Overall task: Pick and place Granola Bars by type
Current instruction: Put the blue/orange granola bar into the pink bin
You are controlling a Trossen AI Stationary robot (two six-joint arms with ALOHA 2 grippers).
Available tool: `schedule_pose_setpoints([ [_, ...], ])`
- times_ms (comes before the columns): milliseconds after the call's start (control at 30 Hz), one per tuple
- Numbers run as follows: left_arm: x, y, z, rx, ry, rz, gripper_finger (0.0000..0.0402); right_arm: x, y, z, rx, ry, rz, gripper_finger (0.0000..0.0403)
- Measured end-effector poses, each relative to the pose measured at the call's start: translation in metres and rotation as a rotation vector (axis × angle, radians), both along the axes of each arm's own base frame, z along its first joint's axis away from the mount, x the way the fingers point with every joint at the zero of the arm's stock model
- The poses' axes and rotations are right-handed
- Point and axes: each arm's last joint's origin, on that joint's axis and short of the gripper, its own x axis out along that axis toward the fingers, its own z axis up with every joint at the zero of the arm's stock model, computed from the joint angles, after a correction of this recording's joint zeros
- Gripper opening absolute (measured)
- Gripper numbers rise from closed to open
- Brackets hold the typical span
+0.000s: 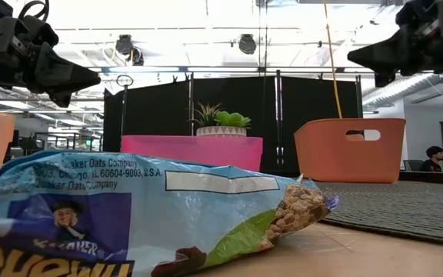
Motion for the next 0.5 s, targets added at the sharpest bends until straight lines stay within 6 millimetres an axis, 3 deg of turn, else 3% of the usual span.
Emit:
schedule_pose_setpoints([
  [500, 0.0, 0.0, 0.0, 0.0, 0.0, 0.0, 0.0072, -0.003, 0.02, -0.001, -0.078, 0.001, 0.11, 0.0],
])
